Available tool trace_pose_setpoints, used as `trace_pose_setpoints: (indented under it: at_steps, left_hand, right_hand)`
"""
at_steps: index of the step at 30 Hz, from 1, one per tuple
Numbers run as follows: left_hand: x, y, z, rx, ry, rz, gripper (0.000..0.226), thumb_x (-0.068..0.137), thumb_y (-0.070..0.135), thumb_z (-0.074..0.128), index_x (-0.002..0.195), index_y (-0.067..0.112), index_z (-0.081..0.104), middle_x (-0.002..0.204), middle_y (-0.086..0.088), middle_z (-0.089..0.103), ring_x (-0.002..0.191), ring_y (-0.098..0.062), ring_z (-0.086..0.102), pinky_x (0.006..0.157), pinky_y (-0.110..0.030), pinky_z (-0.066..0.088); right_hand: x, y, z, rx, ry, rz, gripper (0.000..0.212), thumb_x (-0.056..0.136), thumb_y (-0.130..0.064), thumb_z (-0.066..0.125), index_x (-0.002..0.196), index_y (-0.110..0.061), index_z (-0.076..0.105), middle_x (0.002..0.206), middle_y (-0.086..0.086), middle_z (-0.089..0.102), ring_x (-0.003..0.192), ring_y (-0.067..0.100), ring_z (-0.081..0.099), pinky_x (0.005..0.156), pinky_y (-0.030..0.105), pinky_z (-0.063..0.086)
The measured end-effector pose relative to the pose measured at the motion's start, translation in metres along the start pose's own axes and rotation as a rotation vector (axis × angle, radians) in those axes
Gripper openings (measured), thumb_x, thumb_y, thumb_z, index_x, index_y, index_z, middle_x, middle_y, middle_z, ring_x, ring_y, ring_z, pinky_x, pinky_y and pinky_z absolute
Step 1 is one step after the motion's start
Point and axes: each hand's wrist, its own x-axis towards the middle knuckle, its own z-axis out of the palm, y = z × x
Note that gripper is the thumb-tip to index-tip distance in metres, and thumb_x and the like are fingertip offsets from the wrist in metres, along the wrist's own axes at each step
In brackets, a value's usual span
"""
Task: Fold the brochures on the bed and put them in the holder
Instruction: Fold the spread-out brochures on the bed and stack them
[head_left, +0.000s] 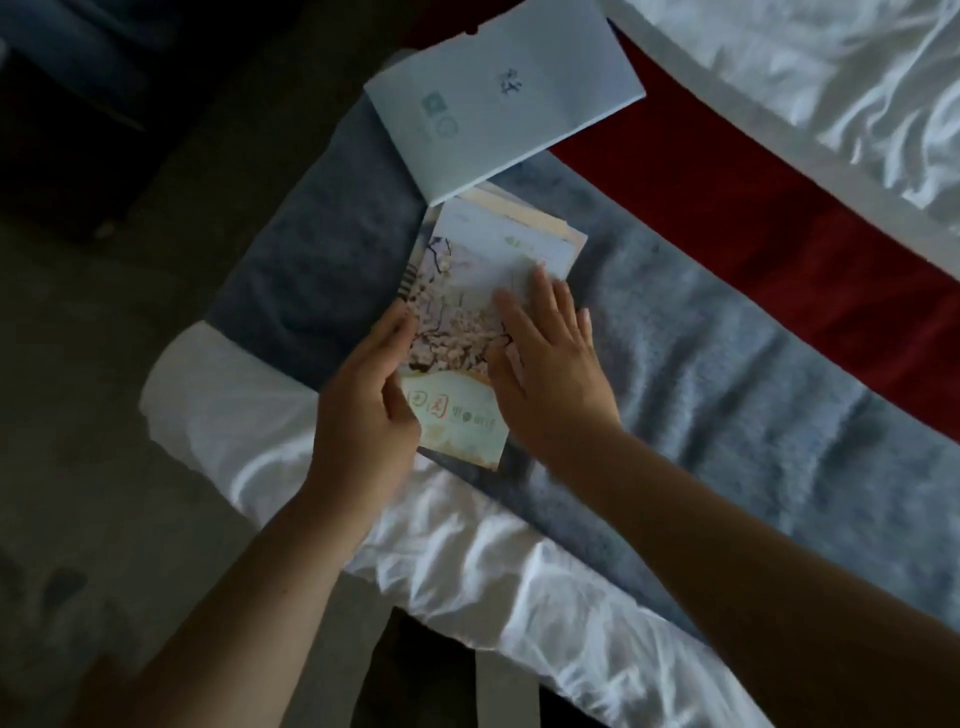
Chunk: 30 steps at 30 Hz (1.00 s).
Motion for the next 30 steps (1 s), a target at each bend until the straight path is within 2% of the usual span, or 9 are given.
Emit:
trace_pose_setpoints:
  at_steps: [6, 9, 11, 14, 18, 20, 22, 24, 30]
  left_hand:
    - [0.006, -0.003, -0.002, 0.097, 0.053, 0.041, 0.061, 0.091, -0.022, 0.049, 0.146, 0.003, 0.053, 0.159, -0.005, 0.043, 0.141, -0.015, 0.042, 0.115, -0.029, 0.040]
    - [0.009, -0.006, -0.005, 0.188, 0.029, 0.060, 0.064, 0.088, -0.022, 0.050, 0.145, 0.006, 0.055, 0.159, -0.008, 0.042, 0.136, -0.028, 0.045, 0.113, -0.029, 0.036]
    - [0.012, -0.008, -0.006, 0.233, 0.010, 0.056, 0.061, 0.091, -0.015, 0.055, 0.147, 0.008, 0.053, 0.161, -0.012, 0.038, 0.141, -0.033, 0.039, 0.117, -0.031, 0.029]
    - [0.017, -0.008, -0.005, 0.167, -0.015, -0.033, 0.061, 0.099, 0.006, 0.061, 0.156, 0.010, 0.039, 0.166, -0.012, 0.028, 0.152, -0.028, 0.026, 0.124, -0.035, 0.024]
    - [0.034, -0.007, -0.006, 0.100, -0.050, -0.046, 0.067, 0.100, 0.015, 0.062, 0.160, 0.009, 0.031, 0.158, -0.010, 0.042, 0.147, -0.022, 0.037, 0.119, -0.036, 0.036]
    - [0.042, -0.004, -0.005, 0.090, -0.084, -0.046, 0.069, 0.100, 0.017, 0.062, 0.161, 0.011, 0.029, 0.155, -0.007, 0.048, 0.143, -0.020, 0.042, 0.115, -0.030, 0.038]
    - [0.044, -0.001, -0.003, 0.130, -0.105, -0.031, 0.069, 0.099, 0.018, 0.063, 0.160, 0.011, 0.031, 0.152, -0.004, 0.052, 0.141, -0.019, 0.045, 0.111, -0.021, 0.033]
    - [0.042, 0.002, -0.001, 0.147, -0.109, -0.022, 0.068, 0.098, 0.017, 0.064, 0.159, 0.010, 0.034, 0.152, -0.005, 0.053, 0.141, -0.021, 0.045, 0.111, -0.020, 0.032]
    - [0.028, 0.006, 0.005, 0.109, -0.134, -0.023, 0.064, 0.094, 0.011, 0.069, 0.153, 0.009, 0.046, 0.149, -0.006, 0.056, 0.138, -0.021, 0.051, 0.113, -0.036, 0.045]
  right_hand:
    - [0.012, -0.014, 0.013, -0.112, 0.014, -0.030, 0.066, 0.108, -0.043, 0.036, 0.166, -0.024, 0.011, 0.172, 0.011, -0.011, 0.157, 0.033, -0.017, 0.126, 0.042, -0.012]
    - [0.013, -0.016, 0.017, -0.118, 0.025, -0.017, 0.066, 0.108, -0.044, 0.035, 0.166, -0.024, 0.010, 0.172, 0.012, -0.012, 0.158, 0.033, -0.017, 0.127, 0.044, -0.010]
    - [0.011, -0.018, 0.020, -0.130, 0.040, 0.004, 0.066, 0.108, -0.045, 0.036, 0.166, -0.026, 0.010, 0.171, 0.016, -0.013, 0.157, 0.037, -0.017, 0.128, 0.049, -0.007]
    - [0.009, -0.022, 0.024, -0.105, 0.088, 0.087, 0.068, 0.107, -0.050, 0.038, 0.166, -0.030, 0.010, 0.166, 0.027, -0.022, 0.154, 0.047, -0.016, 0.126, 0.054, -0.006]
    - [0.009, -0.024, 0.027, 0.081, 0.102, 0.150, 0.074, 0.105, -0.045, 0.044, 0.166, -0.024, 0.009, 0.165, 0.025, -0.027, 0.157, 0.039, -0.015, 0.128, 0.051, -0.003]
    - [0.008, -0.023, 0.028, 0.166, 0.122, 0.180, 0.072, 0.104, -0.042, 0.047, 0.165, -0.023, 0.013, 0.167, 0.021, -0.025, 0.157, 0.038, -0.011, 0.128, 0.053, 0.002]
    - [0.004, -0.024, 0.031, 0.191, 0.132, 0.182, 0.070, 0.105, -0.039, 0.047, 0.165, -0.020, 0.016, 0.168, 0.021, -0.022, 0.158, 0.039, -0.008, 0.128, 0.054, 0.005]
    - [-0.001, -0.025, 0.034, 0.195, 0.133, 0.178, 0.069, 0.106, -0.037, 0.048, 0.164, -0.016, 0.018, 0.169, 0.022, -0.019, 0.157, 0.040, -0.008, 0.128, 0.055, 0.005]
    - [-0.014, -0.015, 0.036, 0.235, 0.161, 0.229, 0.070, 0.106, -0.039, 0.047, 0.165, -0.023, 0.012, 0.170, 0.012, -0.021, 0.157, 0.037, -0.007, 0.122, 0.065, 0.022]
